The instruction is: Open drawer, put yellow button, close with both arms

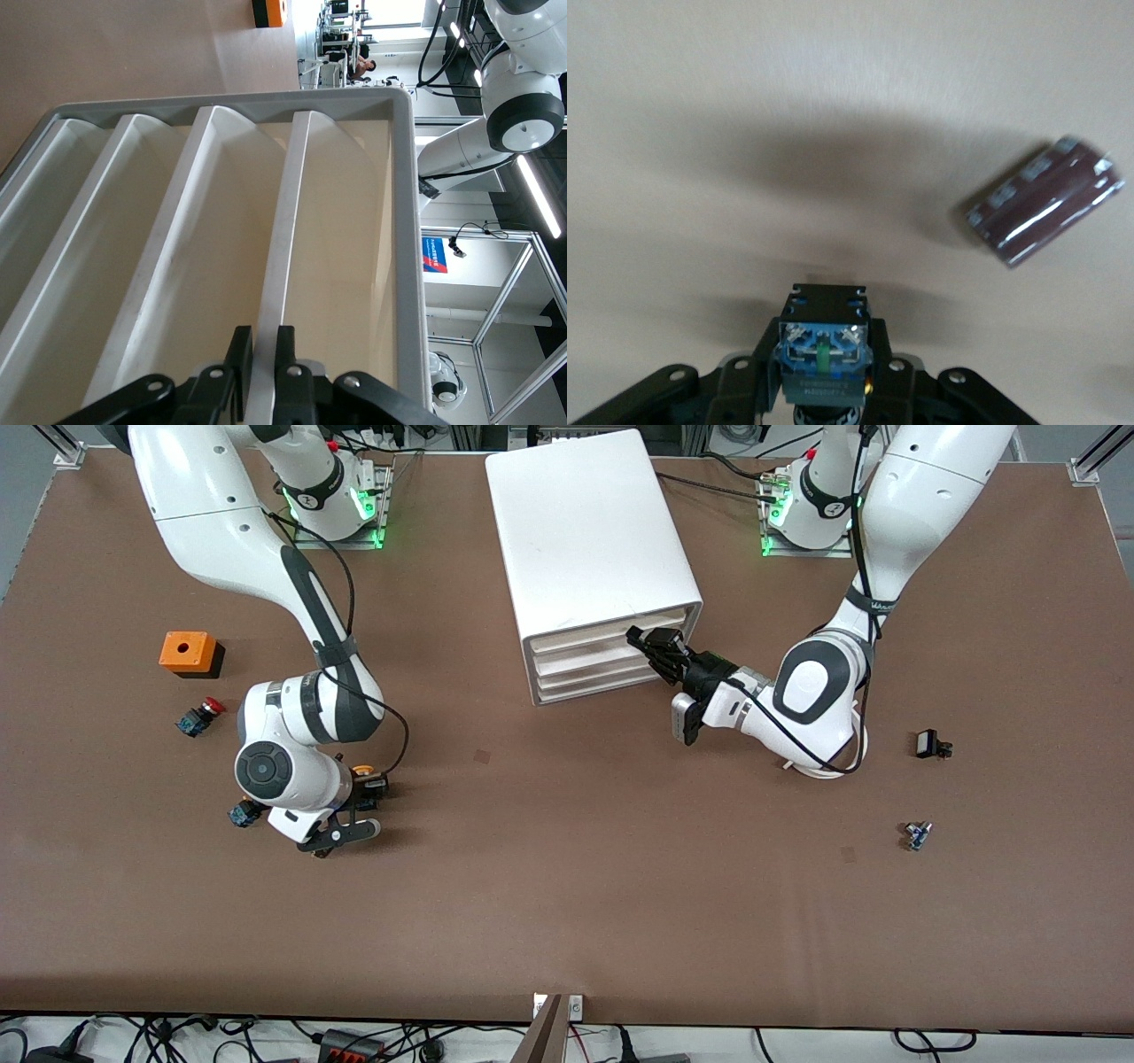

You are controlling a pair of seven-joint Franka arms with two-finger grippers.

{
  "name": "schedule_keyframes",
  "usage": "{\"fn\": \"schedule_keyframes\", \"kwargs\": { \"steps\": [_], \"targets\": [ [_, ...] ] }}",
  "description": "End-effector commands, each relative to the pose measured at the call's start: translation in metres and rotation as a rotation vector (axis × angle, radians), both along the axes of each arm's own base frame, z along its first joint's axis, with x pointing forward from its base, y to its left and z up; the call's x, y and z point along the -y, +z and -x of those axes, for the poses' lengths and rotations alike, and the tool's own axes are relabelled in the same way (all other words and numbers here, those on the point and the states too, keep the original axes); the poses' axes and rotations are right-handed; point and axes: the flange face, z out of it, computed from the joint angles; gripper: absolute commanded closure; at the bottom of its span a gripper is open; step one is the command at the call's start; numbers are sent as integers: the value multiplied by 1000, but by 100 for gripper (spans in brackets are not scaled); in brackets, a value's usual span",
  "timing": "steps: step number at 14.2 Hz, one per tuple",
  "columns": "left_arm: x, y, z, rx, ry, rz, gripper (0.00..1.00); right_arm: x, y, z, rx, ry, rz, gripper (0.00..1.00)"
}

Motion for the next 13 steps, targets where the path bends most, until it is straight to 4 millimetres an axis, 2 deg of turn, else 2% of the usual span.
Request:
{"fn": "schedule_keyframes", "kwargs": {
  "steps": [1,3,4,6,10,13],
  "targets": [
    [-3,-4,-20,22,32,11,91,-7,49,-15,26,28,-18,100],
    [-4,-10,-31,30,37,12,91,-9,85,-25,6,30,-15,100],
    [-8,-13,-39,38,45,8,91,-11,112,-32,-4,33,-15,100],
    [-11,-17,-56,55,58,10,91,-17,146,-39,-1,40,-21,100],
    [-30,-23,-81,93,80,-18,91,-38,192,-39,20,57,-43,100],
    [-45,-21,-98,140,76,-56,91,-78,210,-26,36,90,-47,100]
  ]
}}
